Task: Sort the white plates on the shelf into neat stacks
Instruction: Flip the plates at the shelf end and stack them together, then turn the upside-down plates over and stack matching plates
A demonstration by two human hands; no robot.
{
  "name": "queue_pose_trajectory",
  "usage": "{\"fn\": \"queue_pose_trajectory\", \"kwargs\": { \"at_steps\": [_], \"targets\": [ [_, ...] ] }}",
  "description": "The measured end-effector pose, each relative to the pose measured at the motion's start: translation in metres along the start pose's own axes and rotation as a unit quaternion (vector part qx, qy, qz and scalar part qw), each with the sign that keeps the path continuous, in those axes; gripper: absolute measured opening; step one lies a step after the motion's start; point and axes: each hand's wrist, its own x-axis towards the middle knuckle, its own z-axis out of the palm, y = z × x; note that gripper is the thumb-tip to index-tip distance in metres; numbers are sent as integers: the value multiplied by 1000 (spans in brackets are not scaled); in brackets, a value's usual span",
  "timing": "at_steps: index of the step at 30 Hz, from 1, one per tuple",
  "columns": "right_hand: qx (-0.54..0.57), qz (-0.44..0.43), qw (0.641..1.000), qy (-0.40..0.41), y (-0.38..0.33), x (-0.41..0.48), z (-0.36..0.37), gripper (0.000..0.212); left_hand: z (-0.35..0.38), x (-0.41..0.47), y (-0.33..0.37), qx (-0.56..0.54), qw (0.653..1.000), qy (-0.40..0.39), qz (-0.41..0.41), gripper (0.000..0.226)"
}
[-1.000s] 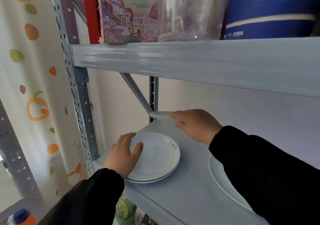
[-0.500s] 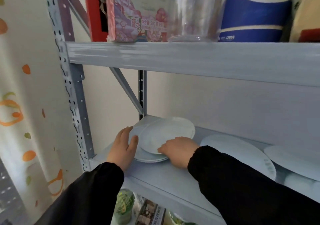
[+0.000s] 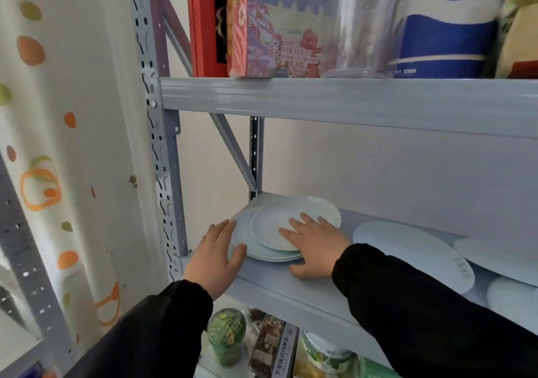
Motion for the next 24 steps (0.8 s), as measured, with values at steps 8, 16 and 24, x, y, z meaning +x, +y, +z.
{"fn": "queue_pose_trajectory", "kwargs": {
  "at_steps": [8,16,24],
  "targets": [
    [15,87,995,54,37,-58,1,87,38,11,55,-25,995,-43,88,76],
    [52,227,972,15,106,-165,27,85,107,14,155,-30,971,-84,223,76],
    [95,282,954,39,147,-231,62,85,163,6,214,56,955,-174,234,92]
  ]
}}
